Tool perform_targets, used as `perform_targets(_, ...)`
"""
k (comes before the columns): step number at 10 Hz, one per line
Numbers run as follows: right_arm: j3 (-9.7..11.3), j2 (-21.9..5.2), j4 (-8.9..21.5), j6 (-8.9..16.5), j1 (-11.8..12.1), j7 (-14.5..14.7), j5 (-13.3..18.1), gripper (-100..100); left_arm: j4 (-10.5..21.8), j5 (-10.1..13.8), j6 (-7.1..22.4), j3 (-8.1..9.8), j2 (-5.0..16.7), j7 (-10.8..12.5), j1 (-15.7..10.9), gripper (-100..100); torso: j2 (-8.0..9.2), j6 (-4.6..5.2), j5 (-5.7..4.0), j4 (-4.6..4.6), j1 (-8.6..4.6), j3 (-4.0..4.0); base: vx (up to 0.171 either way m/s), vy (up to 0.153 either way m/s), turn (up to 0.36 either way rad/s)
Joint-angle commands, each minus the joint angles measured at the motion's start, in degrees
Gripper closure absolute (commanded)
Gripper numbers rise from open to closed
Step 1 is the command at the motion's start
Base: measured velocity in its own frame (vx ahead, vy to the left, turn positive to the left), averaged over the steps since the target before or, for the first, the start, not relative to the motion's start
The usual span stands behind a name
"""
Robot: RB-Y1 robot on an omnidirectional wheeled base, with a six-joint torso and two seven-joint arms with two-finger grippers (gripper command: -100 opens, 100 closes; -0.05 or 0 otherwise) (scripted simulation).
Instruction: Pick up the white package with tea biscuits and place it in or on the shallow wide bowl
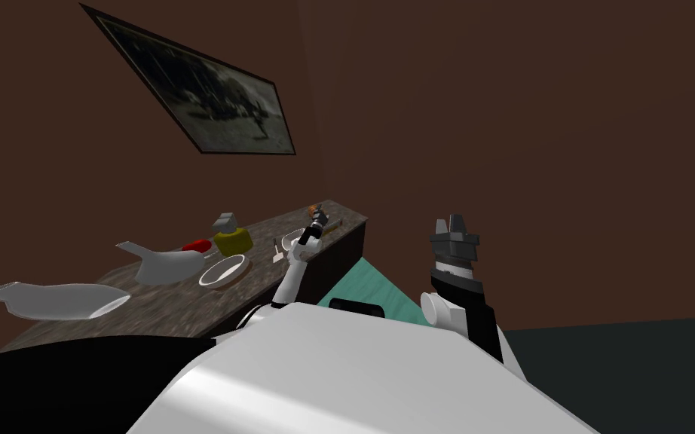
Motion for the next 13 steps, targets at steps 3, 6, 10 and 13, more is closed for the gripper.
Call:
perform_targets(3, 0.00, 0.00, 0.00, 0.00, 0.00, 0.00, 0.00, 0, 5.26, 0.54, 5.98, 0.87, 0.13, 1.44, -5.24, -100, 0.00, -0.01, 0.00, 0.00, 0.01, 0.00, 0.005, -0.029, -0.025)
perform_targets(6, 0.00, 0.00, 0.00, 0.00, 0.00, 0.00, 0.00, 0, 8.82, 0.87, 10.69, 1.56, 0.36, 2.40, -8.67, -100, 0.01, -0.02, 0.01, 0.00, 0.05, 0.01, 0.008, -0.017, -0.011)
perform_targets(10, 0.00, 0.00, 0.00, 0.00, 0.00, 0.00, 0.00, 0, 15.46, 1.34, 16.73, 2.94, 0.87, 4.30, -14.99, -100, 0.01, -0.03, 0.02, 0.00, 0.08, 0.00, 0.013, -0.021, 0.001)
perform_targets(13, 0.00, 0.00, 0.00, 0.00, 0.00, 0.00, 0.00, 0, 19.16, 1.48, 20.74, 3.64, 1.10, 5.23, -18.19, -100, 0.02, -0.04, 0.02, -0.01, 0.09, 0.00, 0.012, -0.016, 0.009)
